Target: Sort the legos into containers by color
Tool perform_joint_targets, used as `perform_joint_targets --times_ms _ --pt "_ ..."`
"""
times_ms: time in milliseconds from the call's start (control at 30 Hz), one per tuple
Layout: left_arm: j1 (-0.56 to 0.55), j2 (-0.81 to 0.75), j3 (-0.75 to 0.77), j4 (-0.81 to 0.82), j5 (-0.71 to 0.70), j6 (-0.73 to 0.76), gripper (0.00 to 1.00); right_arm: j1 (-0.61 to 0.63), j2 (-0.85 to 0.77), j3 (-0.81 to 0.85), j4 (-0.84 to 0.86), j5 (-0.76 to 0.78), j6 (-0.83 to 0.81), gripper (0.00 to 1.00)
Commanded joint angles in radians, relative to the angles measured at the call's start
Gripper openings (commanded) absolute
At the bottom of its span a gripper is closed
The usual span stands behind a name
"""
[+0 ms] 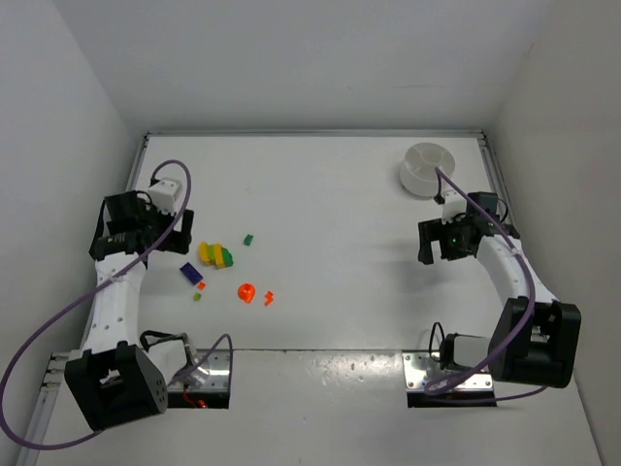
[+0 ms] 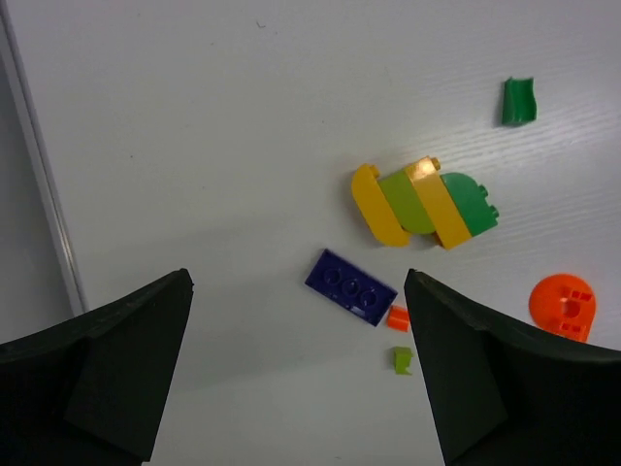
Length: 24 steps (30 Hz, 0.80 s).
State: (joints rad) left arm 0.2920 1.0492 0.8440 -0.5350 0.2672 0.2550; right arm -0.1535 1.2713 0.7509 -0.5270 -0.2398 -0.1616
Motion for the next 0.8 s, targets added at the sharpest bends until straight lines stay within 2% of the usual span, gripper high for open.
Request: perform_joint_targets --times_ms 0,100,133,200,267,300,600,767 --pt "0.01 -0.025 0.049 -0.097 0.049 0.29 0.96 -0.001 0.008 0.044 -0.001 -0.044 -0.026 1.0" --pt "0.01 0.023 0.092 -0.294 0.151 0.508 0.96 -0.001 0.028 0.044 -0.001 -0.053 -0.026 1.0" --pt "0.01 0.056 0.113 -0.381 0.183 0.635 0.93 -0.001 0.028 0.044 -0.001 -0.053 -0.026 1.0" --pt "0.01 0.086 0.125 -0.419 0.184 0.711 0.91 -0.001 0.037 0.053 -0.01 -0.064 -0.026 1.0" --pt "0.028 0.106 0.125 -0.463 0.202 0.859 0.9 -0.001 0.037 0.053 -0.01 -0.073 -0.035 1.0" --pt "0.042 0.115 0.101 -0.485 0.211 1.001 0.88 -0.001 0.037 0.053 -0.01 -0.073 -0.035 1.0" --pt "0.042 0.135 -0.003 -0.389 0.173 1.383 0.86 -0.001 0.066 0.053 -0.028 -0.082 -0.044 1.0" --pt "0.042 0.231 -0.016 -0.376 0.133 1.558 0.86 -0.001 0.086 0.053 -0.028 -0.082 -0.044 1.0"
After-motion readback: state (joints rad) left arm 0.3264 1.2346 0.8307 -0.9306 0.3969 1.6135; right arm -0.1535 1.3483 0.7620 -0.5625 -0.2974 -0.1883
